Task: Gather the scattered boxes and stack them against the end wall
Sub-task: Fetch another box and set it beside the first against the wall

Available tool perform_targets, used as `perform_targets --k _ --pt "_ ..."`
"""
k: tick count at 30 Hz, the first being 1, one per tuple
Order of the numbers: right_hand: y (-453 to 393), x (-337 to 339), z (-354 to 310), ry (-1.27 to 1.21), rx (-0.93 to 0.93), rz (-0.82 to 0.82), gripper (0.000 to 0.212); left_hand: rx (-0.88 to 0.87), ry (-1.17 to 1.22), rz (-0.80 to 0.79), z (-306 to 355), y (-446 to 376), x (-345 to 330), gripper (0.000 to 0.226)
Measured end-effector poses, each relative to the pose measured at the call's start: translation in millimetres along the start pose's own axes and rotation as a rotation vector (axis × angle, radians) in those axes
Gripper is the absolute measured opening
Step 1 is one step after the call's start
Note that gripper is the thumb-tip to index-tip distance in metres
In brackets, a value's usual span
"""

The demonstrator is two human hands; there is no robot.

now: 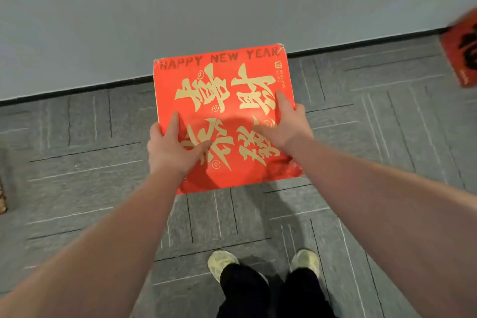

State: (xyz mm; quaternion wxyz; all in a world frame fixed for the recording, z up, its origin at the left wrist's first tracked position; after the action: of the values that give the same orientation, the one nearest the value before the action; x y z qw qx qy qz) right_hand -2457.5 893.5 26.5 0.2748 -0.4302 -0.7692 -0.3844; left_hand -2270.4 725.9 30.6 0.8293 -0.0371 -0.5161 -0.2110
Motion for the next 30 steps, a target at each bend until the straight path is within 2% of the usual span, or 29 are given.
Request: perform_targets --k 5,16,25,30 --pt "-11.2 100.9 98.8 -0.113 -0.132 0.150 0.098 -0.192 -0.018 -0.090 123.7 40.8 -52.2 0.100" --pt "-22.4 301.1 321.4 -0.192 -0.456 0.412 0.100 -0.575 -0.078 -0.319 388.6 161.0 -191.4 0.100" --pt "-20.5 397.5 465.6 -0.262 -0.789 0.620 0.100 -0.919 -0.130 -0.573 562.9 247.1 -314.4 0.098" --pt "-37.4 427.8 519.1 -0.333 -0.922 0.711 0.096 -1.102 -0.171 -0.621 645.8 276.8 -376.5 0.099"
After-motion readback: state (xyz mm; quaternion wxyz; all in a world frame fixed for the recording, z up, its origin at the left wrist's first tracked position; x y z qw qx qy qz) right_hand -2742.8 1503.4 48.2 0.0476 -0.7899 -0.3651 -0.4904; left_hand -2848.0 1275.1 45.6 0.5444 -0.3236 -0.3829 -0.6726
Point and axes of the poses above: each hand's wrist, its own y-axis away from the middle knuckle, its own x-axis out of the back of the hand, z = x × y, the point moved 4 cm from there along -y, towards the middle knuckle, and after that the axes turned 15 degrees about z, right-handed, at the moved point
